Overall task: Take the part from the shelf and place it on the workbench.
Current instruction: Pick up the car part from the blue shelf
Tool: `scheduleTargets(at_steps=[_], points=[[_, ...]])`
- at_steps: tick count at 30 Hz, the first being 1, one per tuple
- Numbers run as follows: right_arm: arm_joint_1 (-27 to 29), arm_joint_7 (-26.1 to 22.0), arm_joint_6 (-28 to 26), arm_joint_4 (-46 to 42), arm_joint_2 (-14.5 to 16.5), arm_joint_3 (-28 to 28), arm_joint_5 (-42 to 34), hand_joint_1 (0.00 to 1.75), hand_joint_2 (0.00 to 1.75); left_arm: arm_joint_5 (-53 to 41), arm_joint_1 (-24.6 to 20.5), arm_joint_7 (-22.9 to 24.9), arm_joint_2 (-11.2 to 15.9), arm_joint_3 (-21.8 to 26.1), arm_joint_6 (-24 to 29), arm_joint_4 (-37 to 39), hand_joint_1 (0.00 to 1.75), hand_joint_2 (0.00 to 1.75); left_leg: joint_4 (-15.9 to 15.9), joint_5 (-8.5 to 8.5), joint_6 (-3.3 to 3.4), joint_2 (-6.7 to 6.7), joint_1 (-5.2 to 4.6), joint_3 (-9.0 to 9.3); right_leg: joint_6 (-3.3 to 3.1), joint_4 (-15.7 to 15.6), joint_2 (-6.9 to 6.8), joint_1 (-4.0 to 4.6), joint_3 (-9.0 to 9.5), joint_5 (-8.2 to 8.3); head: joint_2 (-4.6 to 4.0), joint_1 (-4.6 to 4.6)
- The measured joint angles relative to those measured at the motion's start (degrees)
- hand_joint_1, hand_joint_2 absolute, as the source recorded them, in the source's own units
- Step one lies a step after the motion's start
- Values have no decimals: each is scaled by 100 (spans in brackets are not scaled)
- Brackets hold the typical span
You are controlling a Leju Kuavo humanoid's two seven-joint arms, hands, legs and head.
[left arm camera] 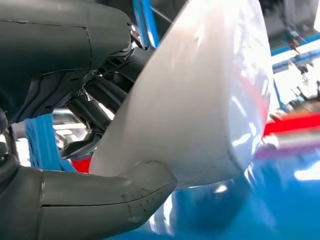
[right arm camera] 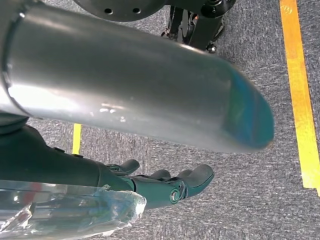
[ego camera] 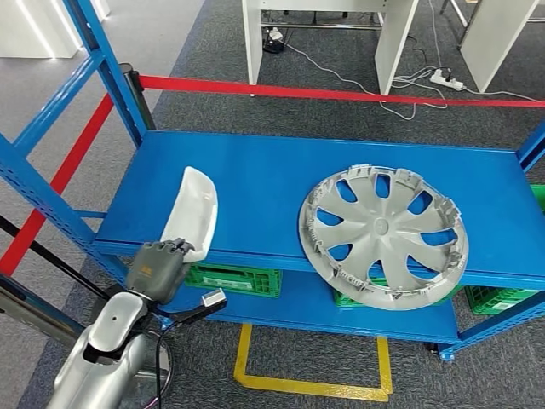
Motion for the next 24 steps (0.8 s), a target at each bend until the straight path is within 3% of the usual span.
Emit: scheduleTargets(at_steps=[15,24], points=[[-10,-62,-2,0,27,-38,44,0,0,-2,-620,511,528,-852,102,-918,175,175,0,0,0,0,-1,-3,0,0,0,-1,0,0,0,0],[-10,-83,-3,0,35,-38,43,0,0,-2,-839,510,642,-1236,34,-1296,175,175,1,0,1,0,-1,-2,0,0,1,-2,-1,0,0,0]])
